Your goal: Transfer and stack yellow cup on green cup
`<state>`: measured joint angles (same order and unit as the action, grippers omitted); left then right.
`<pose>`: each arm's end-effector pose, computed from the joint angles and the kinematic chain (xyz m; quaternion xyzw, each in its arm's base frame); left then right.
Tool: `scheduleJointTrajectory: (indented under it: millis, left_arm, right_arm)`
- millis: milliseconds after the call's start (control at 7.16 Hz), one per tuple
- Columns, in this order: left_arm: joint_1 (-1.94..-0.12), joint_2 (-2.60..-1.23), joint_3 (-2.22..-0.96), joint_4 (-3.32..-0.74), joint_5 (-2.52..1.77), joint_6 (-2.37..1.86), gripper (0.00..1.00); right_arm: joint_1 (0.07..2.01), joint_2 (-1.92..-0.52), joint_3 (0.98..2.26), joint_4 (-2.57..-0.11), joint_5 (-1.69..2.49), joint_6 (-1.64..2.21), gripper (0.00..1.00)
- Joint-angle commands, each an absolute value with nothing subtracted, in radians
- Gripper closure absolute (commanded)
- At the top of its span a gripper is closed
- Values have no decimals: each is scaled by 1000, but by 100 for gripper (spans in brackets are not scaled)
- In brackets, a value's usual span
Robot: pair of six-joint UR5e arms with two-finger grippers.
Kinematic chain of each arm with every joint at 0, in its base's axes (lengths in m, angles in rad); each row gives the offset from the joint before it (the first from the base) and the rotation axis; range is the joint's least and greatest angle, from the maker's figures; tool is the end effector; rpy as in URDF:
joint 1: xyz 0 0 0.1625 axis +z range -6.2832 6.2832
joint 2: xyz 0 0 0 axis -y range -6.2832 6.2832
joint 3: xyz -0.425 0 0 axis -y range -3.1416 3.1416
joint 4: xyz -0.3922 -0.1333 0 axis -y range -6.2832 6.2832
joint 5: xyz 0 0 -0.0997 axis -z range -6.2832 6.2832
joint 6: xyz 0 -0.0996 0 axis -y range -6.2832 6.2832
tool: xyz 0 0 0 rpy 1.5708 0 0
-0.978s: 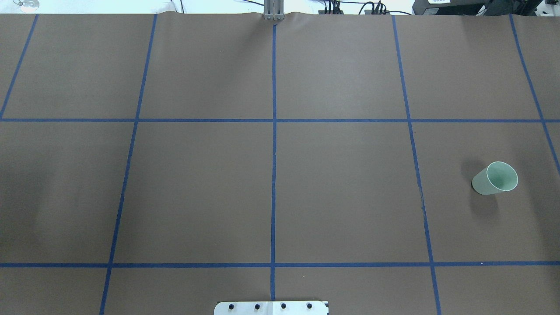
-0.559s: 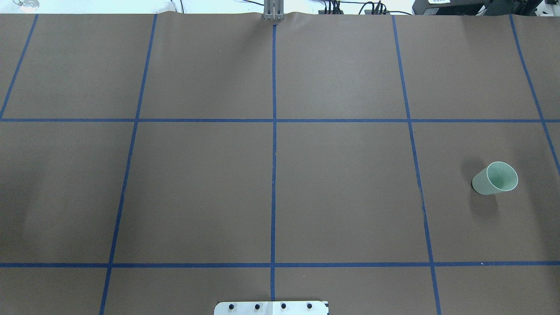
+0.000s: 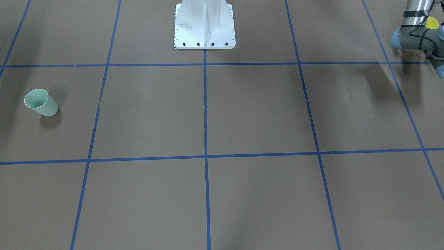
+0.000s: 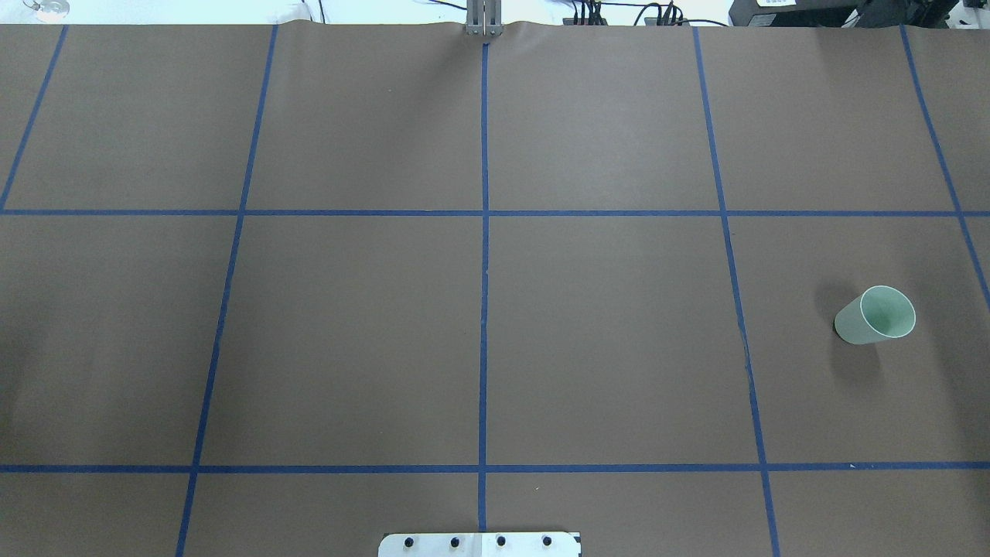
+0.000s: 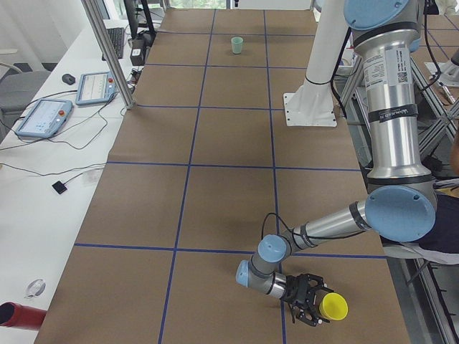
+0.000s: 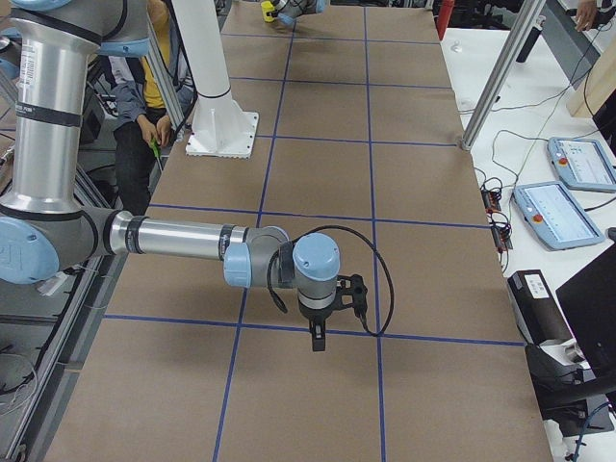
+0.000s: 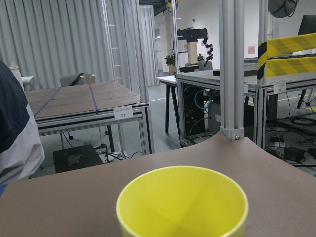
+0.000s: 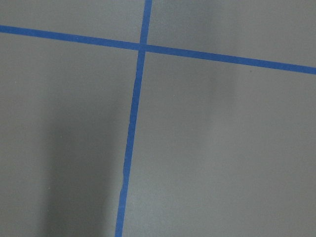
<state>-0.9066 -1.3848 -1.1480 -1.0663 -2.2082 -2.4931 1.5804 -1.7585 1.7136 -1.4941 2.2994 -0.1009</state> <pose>0.0745 -0.2152 0.9293 -0.2621 -0.5038 -0.7398 0.3609 0.0710 -0.4138 0.6687 0.0345 -0.3549 -0.0483 0.9330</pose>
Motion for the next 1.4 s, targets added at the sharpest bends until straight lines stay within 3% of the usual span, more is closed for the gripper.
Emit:
scheduleJointTrajectory:
  millis: [0, 559, 838, 978, 1258]
  left_arm:
    - [-905, -1381, -1111, -1097, -2226, -2493, 0]
    - [-905, -1381, -1095, -1098, -2255, -2493, 1]
    - [-905, -1381, -1094, -1100, -2255, -2493, 20]
    - [-905, -1381, -1094, -1115, -2255, -2491, 44]
    - [-904, -1381, -1097, -1120, -2255, -2481, 64]
  right_arm:
    - [1577, -1758, 1715, -1494, 2299, -100, 0]
    - [1574, -1758, 1715, -1494, 2298, -100, 0]
    - [1572, -1758, 1715, -1494, 2298, -100, 0]
    - [1574, -1758, 1713, -1494, 2298, -100, 0]
    - [1574, -1758, 1713, -1493, 2298, -100, 0]
